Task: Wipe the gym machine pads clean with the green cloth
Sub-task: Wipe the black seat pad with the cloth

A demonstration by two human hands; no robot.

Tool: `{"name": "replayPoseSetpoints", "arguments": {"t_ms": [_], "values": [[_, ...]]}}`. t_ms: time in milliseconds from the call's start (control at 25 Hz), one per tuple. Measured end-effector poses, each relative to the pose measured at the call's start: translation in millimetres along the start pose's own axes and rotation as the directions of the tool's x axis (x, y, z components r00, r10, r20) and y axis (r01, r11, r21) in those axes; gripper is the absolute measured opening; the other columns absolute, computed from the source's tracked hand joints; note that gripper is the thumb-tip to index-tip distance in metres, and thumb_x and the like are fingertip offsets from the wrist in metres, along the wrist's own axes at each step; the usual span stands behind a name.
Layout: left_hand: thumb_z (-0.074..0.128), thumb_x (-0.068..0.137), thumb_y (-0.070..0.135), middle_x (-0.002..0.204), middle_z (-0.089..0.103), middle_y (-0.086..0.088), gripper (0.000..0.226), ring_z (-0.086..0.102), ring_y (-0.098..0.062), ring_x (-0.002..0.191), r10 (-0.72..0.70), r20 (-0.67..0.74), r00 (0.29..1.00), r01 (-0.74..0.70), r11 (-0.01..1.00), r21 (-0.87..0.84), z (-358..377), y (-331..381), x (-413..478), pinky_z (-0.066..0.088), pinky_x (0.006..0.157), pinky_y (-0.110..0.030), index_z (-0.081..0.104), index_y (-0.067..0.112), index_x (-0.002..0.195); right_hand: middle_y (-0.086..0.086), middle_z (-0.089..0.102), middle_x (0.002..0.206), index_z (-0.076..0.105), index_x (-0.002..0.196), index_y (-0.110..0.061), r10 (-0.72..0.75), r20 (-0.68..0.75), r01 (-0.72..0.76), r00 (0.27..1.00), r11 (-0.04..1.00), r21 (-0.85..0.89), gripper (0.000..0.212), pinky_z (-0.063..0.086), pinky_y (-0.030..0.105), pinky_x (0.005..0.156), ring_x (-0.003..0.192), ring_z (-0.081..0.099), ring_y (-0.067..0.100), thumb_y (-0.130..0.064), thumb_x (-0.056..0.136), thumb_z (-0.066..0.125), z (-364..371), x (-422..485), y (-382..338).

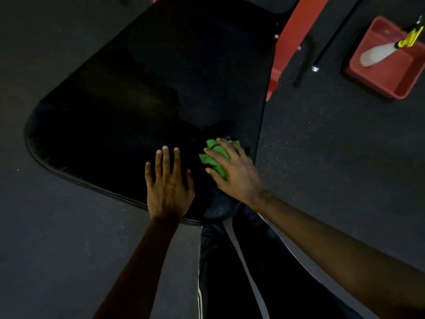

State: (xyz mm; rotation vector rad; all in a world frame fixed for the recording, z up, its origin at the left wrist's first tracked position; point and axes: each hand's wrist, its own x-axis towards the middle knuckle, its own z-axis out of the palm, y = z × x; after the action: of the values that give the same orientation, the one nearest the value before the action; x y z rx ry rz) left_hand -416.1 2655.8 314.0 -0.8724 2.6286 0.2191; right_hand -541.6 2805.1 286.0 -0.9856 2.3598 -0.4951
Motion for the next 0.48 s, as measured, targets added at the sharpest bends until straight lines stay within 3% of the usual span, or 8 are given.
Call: {"name": "replayPoseSetpoints", "arguments": {"t_ms": [80,280,480], "values": [[0.028,0.100,0.046,0.163,0.024,-0.014,0.066,0.018,-0.028,0.152,-0.005,0.001,1.000,0.005,1.000,-0.002,0,0,0,0.012,0.122,-0.051,0.024,0.015,0.158,0.000,0.039,0.157,0.047,0.145,-0.040,0.003,-0.032,-0.004,0.999,1.000,-0.029,0.051,0.047,0.055,0.102,0.138,0.039,0.032,-0.049,0.095,0.053,-1,28,13],[0.028,0.100,0.046,0.164,0.022,-0.013,0.066,0.016,-0.027,0.153,-0.007,0.010,1.000,0.007,1.000,-0.017,0,0,1,0.010,0.122,-0.050,0.023,0.015,0.158,0.000,0.040,0.154,0.050,0.143,-0.038,0.282,-0.071,-0.282,0.957,0.959,0.017,0.050,0.046,0.053,0.103,0.135,0.040,0.031,-0.047,0.094,0.055,-1,111,19],[0.030,0.099,0.045,0.163,0.024,-0.013,0.066,0.018,-0.028,0.152,-0.012,-0.008,1.000,0.012,1.000,-0.020,0,0,0,0.013,0.122,-0.051,0.025,0.015,0.157,0.002,0.028,0.162,0.040,0.148,-0.040,0.127,-0.029,-0.126,0.991,0.992,0.014,0.055,0.041,0.059,0.109,0.146,0.028,0.033,-0.057,0.097,0.045,1,32,0]]}}
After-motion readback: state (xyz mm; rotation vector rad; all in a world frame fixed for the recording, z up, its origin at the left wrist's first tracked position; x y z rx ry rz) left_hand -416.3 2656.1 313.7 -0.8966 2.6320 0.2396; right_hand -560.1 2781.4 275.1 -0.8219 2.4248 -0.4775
